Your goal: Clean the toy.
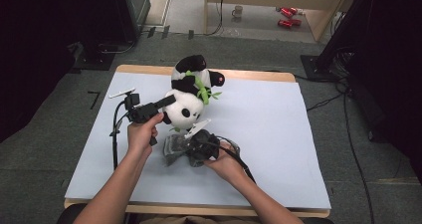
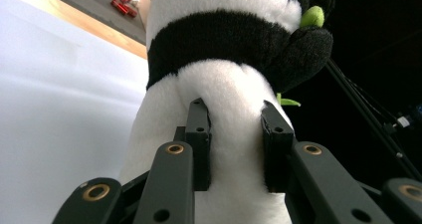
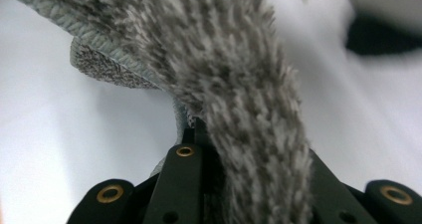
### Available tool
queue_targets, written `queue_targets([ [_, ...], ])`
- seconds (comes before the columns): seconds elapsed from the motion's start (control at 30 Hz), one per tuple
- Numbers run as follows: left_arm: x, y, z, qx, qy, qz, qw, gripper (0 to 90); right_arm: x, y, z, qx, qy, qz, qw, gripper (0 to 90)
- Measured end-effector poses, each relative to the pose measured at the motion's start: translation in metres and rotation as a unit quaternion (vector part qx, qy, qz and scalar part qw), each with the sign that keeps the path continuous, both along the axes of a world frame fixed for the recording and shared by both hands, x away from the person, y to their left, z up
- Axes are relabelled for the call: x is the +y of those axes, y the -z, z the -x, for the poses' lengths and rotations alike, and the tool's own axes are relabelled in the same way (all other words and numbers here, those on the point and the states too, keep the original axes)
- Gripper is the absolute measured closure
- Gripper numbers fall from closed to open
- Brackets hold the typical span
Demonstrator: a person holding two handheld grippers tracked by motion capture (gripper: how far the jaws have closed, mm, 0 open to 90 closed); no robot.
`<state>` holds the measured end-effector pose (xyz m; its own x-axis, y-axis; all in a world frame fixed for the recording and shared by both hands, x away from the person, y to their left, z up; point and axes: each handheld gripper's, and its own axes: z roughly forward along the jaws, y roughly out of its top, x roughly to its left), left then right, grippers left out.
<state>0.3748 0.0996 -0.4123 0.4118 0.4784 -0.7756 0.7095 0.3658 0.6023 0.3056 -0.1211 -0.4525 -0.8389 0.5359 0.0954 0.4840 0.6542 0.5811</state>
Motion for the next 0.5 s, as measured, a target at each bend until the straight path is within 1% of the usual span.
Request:
queue_targets([
  [0.03,-0.003,0.001,0.001,0.000,0.006,-0.007,1.0000,72.5,0.004,-0.004,0.004,-0.012,-0.009,-0.001,0.9999,79.5],
  [0.1,-0.009,0.003,0.003,0.003,0.014,-0.015,0.9998,72.4,0.008,-0.016,0.008,-0.029,-0.010,-0.023,0.9993,79.5],
  [0.17,-0.015,0.007,0.006,0.006,0.022,-0.016,0.9996,72.4,0.007,-0.024,0.008,-0.042,0.003,-0.036,0.9984,79.5],
  [0.2,-0.018,0.008,0.006,0.009,0.026,-0.017,0.9995,72.4,0.005,-0.029,0.006,-0.053,0.016,-0.047,0.9974,79.5],
  [0.27,-0.025,0.011,0.009,0.012,0.036,-0.019,0.9991,72.5,0.000,-0.032,0.003,-0.064,0.039,-0.063,0.9952,79.4],
  [0.3,-0.029,0.011,0.011,0.011,0.037,-0.021,0.9990,72.5,-0.003,-0.033,0.000,-0.060,0.047,-0.072,0.9945,79.5],
  [0.33,-0.030,0.011,0.011,0.010,0.040,-0.025,0.9988,72.5,-0.005,-0.031,-0.003,-0.045,0.051,-0.079,0.9945,79.5],
  [0.37,-0.030,0.011,0.011,0.010,0.041,-0.026,0.9988,72.5,-0.006,-0.029,-0.003,-0.040,0.056,-0.082,0.9942,79.6],
  [0.43,-0.029,0.011,0.012,0.011,0.041,-0.024,0.9988,72.6,-0.010,-0.023,-0.005,-0.040,0.063,-0.087,0.9934,79.7],
  [0.5,-0.027,0.011,0.012,0.016,0.036,-0.014,0.9991,72.6,-0.013,-0.018,-0.007,-0.036,0.071,-0.088,0.9930,79.7],
])
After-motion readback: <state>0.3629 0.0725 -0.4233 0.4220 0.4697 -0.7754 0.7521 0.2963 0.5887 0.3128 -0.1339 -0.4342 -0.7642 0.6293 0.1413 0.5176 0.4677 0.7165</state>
